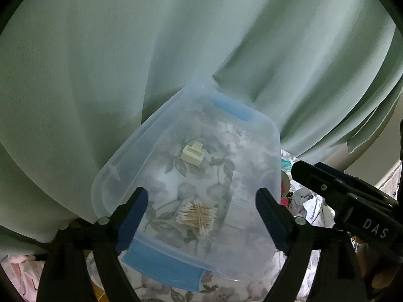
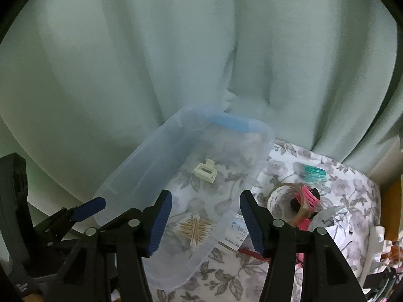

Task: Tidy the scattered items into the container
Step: 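Open both tools and lift them back out of the container, then grasp the red claw clip with the left tool while the right tool grasps the black headband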

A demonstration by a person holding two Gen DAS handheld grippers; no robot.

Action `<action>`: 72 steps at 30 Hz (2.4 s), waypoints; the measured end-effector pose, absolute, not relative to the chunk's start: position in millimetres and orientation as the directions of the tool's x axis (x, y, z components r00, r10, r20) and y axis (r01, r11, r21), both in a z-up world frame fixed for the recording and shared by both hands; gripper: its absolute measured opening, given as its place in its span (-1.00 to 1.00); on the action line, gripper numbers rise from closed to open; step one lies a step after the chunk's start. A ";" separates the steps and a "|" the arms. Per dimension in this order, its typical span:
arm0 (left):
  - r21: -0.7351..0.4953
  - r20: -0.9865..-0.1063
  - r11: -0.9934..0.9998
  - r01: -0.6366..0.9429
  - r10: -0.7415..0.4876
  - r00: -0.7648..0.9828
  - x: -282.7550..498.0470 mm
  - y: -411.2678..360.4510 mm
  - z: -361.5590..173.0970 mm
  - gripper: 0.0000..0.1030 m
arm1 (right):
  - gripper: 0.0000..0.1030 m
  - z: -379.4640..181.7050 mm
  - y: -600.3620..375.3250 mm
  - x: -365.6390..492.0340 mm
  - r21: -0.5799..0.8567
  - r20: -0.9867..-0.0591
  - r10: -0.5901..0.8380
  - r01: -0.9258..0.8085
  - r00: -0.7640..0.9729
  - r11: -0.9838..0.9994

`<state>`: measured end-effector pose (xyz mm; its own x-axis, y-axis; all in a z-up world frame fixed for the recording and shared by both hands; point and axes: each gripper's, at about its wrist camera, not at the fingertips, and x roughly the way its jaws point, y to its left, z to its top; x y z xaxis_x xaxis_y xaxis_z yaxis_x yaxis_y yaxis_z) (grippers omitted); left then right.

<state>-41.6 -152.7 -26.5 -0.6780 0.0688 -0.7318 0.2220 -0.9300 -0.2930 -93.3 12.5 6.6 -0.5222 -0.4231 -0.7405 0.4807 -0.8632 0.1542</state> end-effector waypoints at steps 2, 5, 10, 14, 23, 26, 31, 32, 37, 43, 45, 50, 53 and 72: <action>-0.290 -0.725 -0.933 0.215 0.067 -0.685 -38.6 -149.1 -23.8 0.83 | 0.18 8.8 18.5 -90.5 0.161 -0.734 -0.426 0.474 -0.529 -0.866; -0.272 -0.709 -0.941 0.203 0.053 -0.703 -32.4 -142.6 -17.8 0.93 | 0.18 12.4 27.5 -86.7 0.172 -0.725 -0.430 0.463 -0.538 -0.870; -0.203 -0.673 -0.962 0.184 0.001 -0.739 -24.5 -127.9 -8.2 0.94 | 0.20 17.0 43.5 -79.5 0.193 -0.713 -0.435 0.442 -0.551 -0.876; -0.187 -0.658 -0.969 0.162 0.001 -0.753 -20.9 -116.7 -3.5 0.95 | 0.29 21.3 61.1 -70.5 0.207 -0.684 -0.436 0.418 -0.584 -0.885; -0.126 -0.627 -0.986 0.108 -0.005 -0.779 -15.9 -83.0 8.8 0.95 | 0.74 28.1 100.5 -47.3 0.243 -0.619 -0.466 0.409 -0.633 -0.879; -0.113 -0.626 -0.991 0.079 0.009 -0.780 -16.5 -70.4 12.2 0.95 | 0.85 28.2 114.4 -38.4 0.251 -0.594 -0.471 0.406 -0.652 -0.879; -0.087 -0.624 -0.996 0.032 0.030 -0.781 -18.1 -48.1 17.2 0.95 | 0.98 26.6 140.7 -23.8 0.265 -0.555 -0.469 0.389 -0.687 -0.882; -0.088 -0.624 -0.996 0.021 0.039 -0.780 -18.5 -43.9 17.7 0.95 | 0.98 25.8 146.4 -21.4 0.268 -0.549 -0.465 0.380 -0.694 -0.885; -0.125 -0.621 -0.992 -0.026 0.099 -0.778 -15.3 -29.8 17.8 0.95 | 0.98 21.8 176.4 -18.9 0.288 -0.567 -0.408 0.292 -0.716 -0.912; -0.105 -0.633 -0.993 -0.056 0.110 -0.766 -16.1 -10.2 16.2 0.95 | 0.98 10.6 200.2 -18.0 0.288 -0.594 -0.353 0.218 -0.723 -0.932; -0.102 -0.643 -0.993 -0.064 0.114 -0.757 -18.4 -2.7 13.8 0.95 | 0.98 6.9 207.1 -16.7 0.291 -0.597 -0.344 0.204 -0.725 -0.935; -0.089 -0.670 -0.993 -0.074 0.114 -0.733 -22.7 13.9 5.2 0.95 | 0.98 2.4 221.2 -14.8 0.286 -0.599 -0.326 0.186 -0.731 -0.940; -0.088 -0.688 -0.994 -0.069 0.111 -0.717 -26.9 21.7 -0.2 0.95 | 0.98 -1.6 227.4 -16.8 0.302 -0.595 -0.338 0.186 -0.729 -0.935; -0.094 -0.790 -0.986 -0.137 0.158 -0.593 -46.5 55.4 -60.9 0.95 | 1.00 -59.0 257.5 -33.8 0.383 -0.659 -0.376 0.139 -0.651 -0.913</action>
<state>-46.5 55.4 -60.9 -0.5925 0.1581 -0.7899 -0.1372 -0.9860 -0.0944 -33.8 257.5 -59.0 -0.6515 -0.3758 -0.6590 0.1391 -0.9131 0.3832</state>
